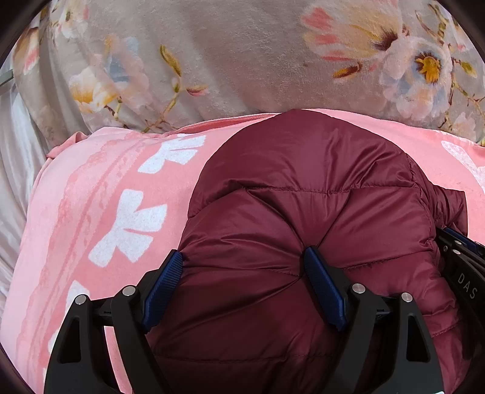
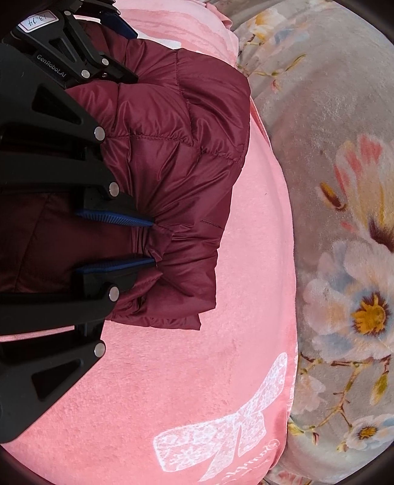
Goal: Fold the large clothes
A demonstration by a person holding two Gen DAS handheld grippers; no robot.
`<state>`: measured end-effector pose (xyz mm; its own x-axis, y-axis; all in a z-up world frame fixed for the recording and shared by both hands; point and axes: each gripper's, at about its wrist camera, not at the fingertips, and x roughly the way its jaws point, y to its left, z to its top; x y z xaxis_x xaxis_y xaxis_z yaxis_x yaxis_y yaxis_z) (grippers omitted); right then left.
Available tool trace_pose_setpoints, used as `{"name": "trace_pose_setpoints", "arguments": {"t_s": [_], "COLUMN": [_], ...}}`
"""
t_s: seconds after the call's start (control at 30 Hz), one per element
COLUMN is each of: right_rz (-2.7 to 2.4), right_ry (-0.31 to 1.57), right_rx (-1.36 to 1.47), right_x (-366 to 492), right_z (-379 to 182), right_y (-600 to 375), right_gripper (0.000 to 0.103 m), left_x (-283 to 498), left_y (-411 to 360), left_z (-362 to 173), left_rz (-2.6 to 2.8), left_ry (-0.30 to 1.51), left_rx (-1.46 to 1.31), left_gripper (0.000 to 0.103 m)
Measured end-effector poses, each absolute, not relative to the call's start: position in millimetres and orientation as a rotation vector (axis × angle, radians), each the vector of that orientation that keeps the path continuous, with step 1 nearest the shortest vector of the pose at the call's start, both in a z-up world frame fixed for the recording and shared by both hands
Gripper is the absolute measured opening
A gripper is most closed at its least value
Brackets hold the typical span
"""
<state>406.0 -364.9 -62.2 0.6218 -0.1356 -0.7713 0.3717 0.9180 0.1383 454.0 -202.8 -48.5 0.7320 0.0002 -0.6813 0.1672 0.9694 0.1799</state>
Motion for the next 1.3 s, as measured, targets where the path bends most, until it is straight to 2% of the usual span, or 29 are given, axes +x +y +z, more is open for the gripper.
{"name": "trace_pose_setpoints", "arguments": {"t_s": [0.13, 0.33, 0.53, 0.6, 0.73, 0.83, 0.9, 1.03, 1.07, 1.3], "right_rz": [-0.292, -0.217, -0.217, -0.262, -0.284, -0.302, -0.314, -0.327, -0.322, -0.312], "right_ry": [0.854, 0.813, 0.906, 0.907, 0.922, 0.927, 0.946, 0.984, 0.986, 0.908], "right_rx": [0.303, 0.233, 0.163, 0.129, 0.195, 0.203, 0.211, 0.209, 0.206, 0.213], "right_x": [402, 330, 291, 284, 251, 218, 196, 154, 143, 99], "right_z": [-60, -11, -34, -34, -22, -20, -23, -31, -33, -21], "right_y": [-367, -337, -311, -306, -308, -303, -298, -283, -278, -257], "right_gripper": [0.021, 0.023, 0.023, 0.03, 0.033, 0.039, 0.051, 0.059, 0.063, 0.071], "left_x": [454, 409, 367, 359, 338, 314, 296, 259, 251, 190], "left_y": [-201, -164, -136, -131, -116, -104, -96, -89, -89, -89], "left_z": [-48, -25, -24, -26, -20, -21, -25, -36, -39, -50], "left_rz": [-0.101, -0.18, -0.167, -0.157, -0.17, -0.172, -0.166, -0.18, -0.176, -0.148], "left_ry": [0.746, 0.794, 0.854, 0.871, 0.913, 0.925, 0.939, 0.951, 0.95, 0.898], "left_rx": [0.227, 0.22, 0.233, 0.229, 0.2, 0.194, 0.188, 0.186, 0.198, 0.267], "left_gripper": [0.08, 0.084, 0.085, 0.085, 0.085, 0.084, 0.084, 0.084, 0.084, 0.084]}}
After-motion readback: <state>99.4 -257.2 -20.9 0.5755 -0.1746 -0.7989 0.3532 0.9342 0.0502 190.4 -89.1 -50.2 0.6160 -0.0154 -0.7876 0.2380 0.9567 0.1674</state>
